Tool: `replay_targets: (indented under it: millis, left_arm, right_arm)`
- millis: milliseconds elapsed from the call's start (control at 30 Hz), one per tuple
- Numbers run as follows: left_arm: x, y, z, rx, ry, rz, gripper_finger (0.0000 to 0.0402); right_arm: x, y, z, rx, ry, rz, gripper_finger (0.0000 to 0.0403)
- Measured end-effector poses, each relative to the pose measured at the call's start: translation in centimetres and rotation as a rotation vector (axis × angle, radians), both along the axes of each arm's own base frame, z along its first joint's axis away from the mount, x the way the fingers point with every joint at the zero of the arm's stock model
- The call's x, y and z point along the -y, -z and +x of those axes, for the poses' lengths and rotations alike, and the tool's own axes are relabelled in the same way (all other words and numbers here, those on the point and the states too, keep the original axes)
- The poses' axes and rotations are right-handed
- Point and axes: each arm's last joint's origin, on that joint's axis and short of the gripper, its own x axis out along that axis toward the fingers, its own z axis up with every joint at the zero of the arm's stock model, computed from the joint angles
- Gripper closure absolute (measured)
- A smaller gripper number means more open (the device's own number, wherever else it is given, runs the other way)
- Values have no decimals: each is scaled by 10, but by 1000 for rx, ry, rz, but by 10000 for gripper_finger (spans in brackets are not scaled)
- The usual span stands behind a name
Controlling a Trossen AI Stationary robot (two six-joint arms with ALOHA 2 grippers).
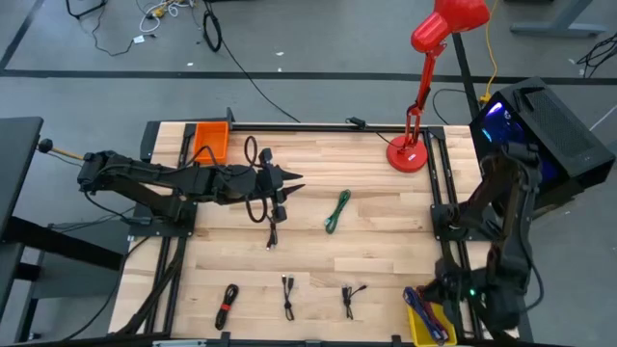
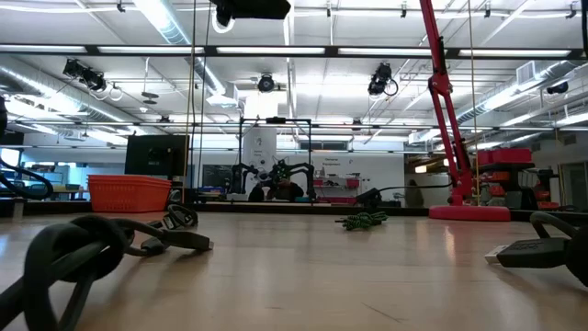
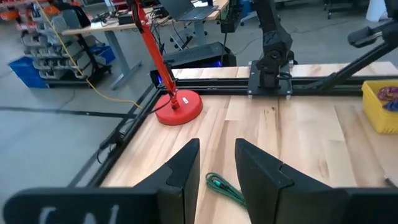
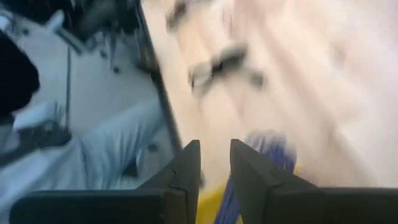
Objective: Pick & Place USB Port
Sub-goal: Put the green patterned charger cable into the yellow bin
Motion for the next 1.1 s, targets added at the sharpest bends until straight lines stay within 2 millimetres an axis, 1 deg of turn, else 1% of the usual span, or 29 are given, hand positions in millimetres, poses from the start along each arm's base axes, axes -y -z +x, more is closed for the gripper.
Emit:
replay_targets:
  millis: [133,267,333,400,533,633,733,833,967,1100]
  left_arm:
    - [1,12,10,-38,-8,-19,294]
    - [-3,40,29,-115,-42,-60,294]
    - [-7,57,39,-158,-64,-91,294]
    - [-11,75,50,-202,-46,-133,294]
    - [-21,110,70,-297,-2,-241,294]
    - [-30,130,84,-344,22,-351,294]
    - [-38,144,99,-396,43,-455,294]
    - [-42,155,114,-477,34,-480,294]
    - [-42,162,133,-555,19,-488,294]
    - [-43,165,144,-603,15,-492,294]
  right_arm:
    - [25,-19,17,184,26,-186,317]
    - [50,-38,35,333,52,-463,317]
    - [62,-45,43,356,62,-576,317]
    - [71,-50,52,357,72,-650,317]
    - [83,-54,70,331,79,-736,317]
    - [89,-51,81,287,52,-746,317]
    - [92,-47,90,251,36,-757,317]
    - [92,-42,97,225,16,-788,317]
    - [89,-37,105,208,4,-819,317]
    - [86,-34,108,198,-6,-830,317]
